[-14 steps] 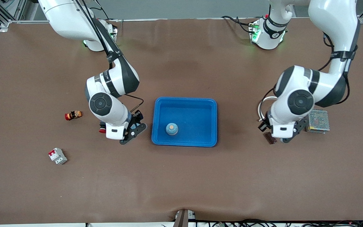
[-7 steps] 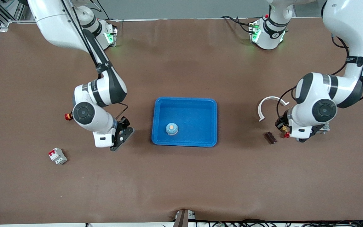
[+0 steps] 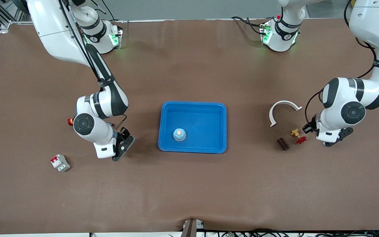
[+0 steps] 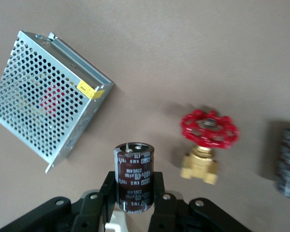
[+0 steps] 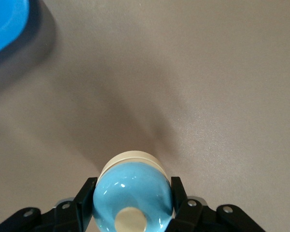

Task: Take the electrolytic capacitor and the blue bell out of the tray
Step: 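Carry the capacitor with the left gripper while the right gripper carries the bell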

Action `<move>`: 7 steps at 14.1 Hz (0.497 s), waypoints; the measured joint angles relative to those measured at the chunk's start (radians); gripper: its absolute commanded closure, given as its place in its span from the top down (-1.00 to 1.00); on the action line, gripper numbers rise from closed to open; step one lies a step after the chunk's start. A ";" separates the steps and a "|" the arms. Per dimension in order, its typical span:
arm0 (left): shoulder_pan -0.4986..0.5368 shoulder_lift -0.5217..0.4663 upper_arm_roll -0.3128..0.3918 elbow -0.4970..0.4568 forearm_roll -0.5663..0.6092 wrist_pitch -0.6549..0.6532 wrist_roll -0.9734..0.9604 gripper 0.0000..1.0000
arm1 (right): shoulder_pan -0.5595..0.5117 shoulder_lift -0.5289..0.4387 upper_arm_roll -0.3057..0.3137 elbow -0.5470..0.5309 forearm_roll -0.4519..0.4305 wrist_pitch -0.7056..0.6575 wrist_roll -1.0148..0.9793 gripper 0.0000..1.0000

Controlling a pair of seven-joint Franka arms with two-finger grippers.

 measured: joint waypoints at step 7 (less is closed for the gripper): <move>0.053 0.036 0.000 -0.111 0.038 0.181 0.039 -0.38 | -0.046 0.014 -0.001 -0.002 0.000 0.025 -0.123 0.00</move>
